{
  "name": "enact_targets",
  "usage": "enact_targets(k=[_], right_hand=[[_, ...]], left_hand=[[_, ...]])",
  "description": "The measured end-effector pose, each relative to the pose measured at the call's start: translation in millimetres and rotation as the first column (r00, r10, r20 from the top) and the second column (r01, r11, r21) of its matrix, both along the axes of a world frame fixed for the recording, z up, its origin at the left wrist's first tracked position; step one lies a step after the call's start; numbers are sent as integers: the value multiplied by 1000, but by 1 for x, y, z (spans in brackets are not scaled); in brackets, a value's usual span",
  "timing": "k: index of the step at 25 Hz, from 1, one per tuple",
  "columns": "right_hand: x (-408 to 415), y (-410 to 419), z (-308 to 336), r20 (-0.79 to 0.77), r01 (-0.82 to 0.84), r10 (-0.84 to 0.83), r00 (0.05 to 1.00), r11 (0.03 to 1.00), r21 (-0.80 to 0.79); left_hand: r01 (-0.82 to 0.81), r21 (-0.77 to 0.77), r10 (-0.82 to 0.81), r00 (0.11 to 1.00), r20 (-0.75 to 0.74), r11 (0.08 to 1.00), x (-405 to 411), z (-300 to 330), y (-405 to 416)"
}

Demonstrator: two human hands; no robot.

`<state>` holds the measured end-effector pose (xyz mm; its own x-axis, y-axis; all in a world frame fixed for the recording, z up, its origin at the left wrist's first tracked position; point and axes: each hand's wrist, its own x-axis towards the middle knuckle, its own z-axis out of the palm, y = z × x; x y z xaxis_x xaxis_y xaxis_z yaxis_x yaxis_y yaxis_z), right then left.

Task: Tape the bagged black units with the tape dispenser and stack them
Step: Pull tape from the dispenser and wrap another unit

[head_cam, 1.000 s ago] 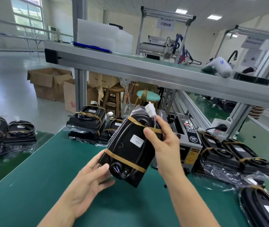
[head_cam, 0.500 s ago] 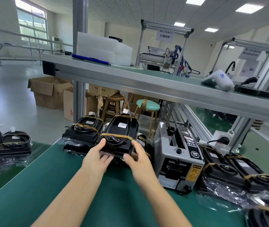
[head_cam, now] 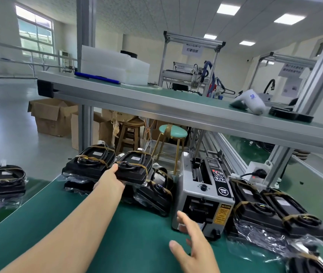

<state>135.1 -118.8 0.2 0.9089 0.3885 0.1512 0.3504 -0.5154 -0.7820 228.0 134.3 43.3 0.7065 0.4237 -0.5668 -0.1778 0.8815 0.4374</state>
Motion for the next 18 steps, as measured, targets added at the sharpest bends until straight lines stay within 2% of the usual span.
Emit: enact_targets(k=[5, 7, 10, 12, 14, 16, 18], right_hand=[[-9, -22, 7, 116, 24, -3, 993, 984, -179], [-14, -39, 8, 158, 94, -58, 986, 969, -230], [-19, -82, 11, 216, 273, -222, 951, 929, -248], [-15, -115, 17, 265, 400, -334, 905, 878, -261], [-7, -150, 26, 332, 539, -435, 837, 761, -361], [5, -184, 33, 355, 628, -528, 772, 549, -551], [16, -217, 34, 239, 577, -654, 718, 367, -730]], left_hand=[[-47, -12, 46, 998, -33, 999, 0, -7, -2], [25, 55, -24, 1000, -20, 998, -2, -8, 0], [183, 220, -155, 978, -140, 958, -8, -17, 5], [218, 298, -175, 971, -165, 929, -16, -21, 7], [210, 339, -150, 969, -196, 917, -28, -24, 3], [182, 387, -94, 968, -234, 904, -44, -28, -9], [182, 410, -83, 965, -248, 894, -63, -39, -26]])
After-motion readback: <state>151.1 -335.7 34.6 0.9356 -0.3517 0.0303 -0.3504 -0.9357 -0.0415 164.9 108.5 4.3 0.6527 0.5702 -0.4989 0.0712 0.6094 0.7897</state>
